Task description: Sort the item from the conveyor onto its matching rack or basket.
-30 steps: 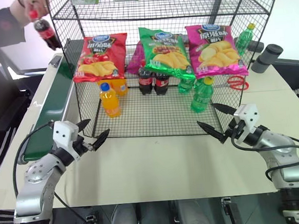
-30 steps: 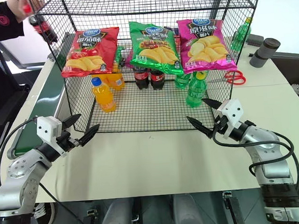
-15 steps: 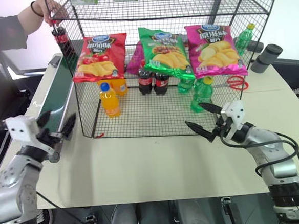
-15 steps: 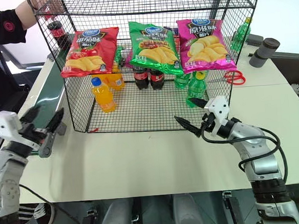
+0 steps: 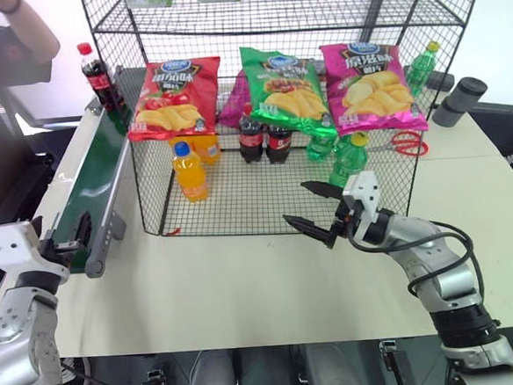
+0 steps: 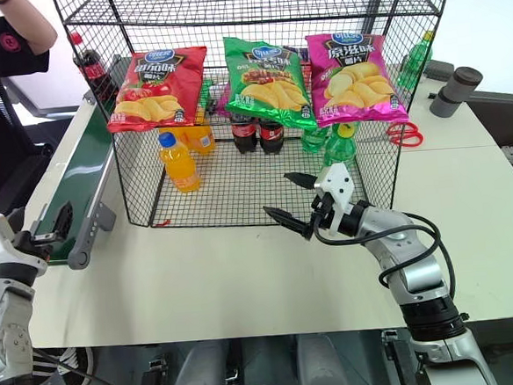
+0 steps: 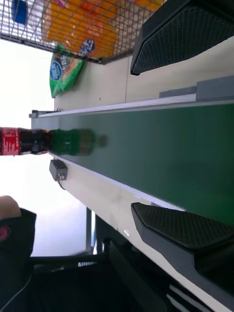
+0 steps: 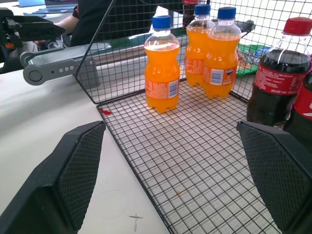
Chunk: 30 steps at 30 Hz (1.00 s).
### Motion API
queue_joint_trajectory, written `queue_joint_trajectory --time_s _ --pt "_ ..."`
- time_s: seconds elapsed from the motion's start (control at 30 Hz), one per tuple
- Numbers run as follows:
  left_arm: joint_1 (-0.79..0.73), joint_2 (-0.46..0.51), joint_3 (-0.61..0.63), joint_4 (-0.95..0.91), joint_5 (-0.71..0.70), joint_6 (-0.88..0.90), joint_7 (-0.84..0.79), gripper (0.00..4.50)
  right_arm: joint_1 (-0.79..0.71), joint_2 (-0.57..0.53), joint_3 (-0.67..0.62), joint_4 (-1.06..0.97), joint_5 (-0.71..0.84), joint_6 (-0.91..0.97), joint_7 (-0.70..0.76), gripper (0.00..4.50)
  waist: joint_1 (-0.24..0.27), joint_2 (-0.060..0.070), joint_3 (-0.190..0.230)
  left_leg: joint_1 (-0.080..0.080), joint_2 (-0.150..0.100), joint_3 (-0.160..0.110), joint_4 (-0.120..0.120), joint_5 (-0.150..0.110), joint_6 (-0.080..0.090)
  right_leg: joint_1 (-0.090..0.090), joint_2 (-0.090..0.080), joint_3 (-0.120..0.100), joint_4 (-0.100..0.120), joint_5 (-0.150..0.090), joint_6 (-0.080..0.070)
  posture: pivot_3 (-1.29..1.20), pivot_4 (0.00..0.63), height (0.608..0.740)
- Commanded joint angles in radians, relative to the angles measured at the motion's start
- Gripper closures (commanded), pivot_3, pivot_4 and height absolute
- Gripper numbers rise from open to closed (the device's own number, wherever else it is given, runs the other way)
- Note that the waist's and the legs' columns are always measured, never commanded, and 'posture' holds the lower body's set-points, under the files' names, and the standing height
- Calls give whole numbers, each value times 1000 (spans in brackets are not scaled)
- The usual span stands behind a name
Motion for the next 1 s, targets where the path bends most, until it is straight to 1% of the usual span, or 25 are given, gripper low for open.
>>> queue_joint_trajectory --time_s 0.03,0.17,0.47,0.63,0.8,1.0 --pt "-23 11 -15 22 40 -44 11 0 -14 16 10 -28 2 -25 10 12 0 0 0 0 0 0 0 0 0 0 0 0 0 0 0 0 150 740" --pt "-51 10 -35 57 60 -62 13 0 -17 38 36 -28 -19 -50 7 12 0 0 0 0 0 0 0 0 0 0 0 0 0 0 0 0 150 740" --pt "-76 6 -45 98 81 -95 19 0 -18 55 47 14 -62 -114 3 12 -1 0 0 0 0 0 0 0 0 0 0 0 0 0 0 0 150 740" --pt "-89 -19 -41 121 75 -125 31 0 -27 63 47 34 -72 -132 2 12 -1 0 0 0 0 0 0 0 0 0 -1 0 0 0 0 0 150 740" --pt "-98 -39 -40 148 81 -181 32 0 -36 72 48 44 -81 -142 -3 12 -1 0 0 0 0 0 0 0 0 0 -1 0 0 0 0 0 150 740" --pt "-117 -51 -29 199 101 -245 78 0 -33 80 52 44 -90 -149 -6 12 -1 -1 0 0 0 0 0 0 0 0 -1 -1 0 0 0 0 150 740"
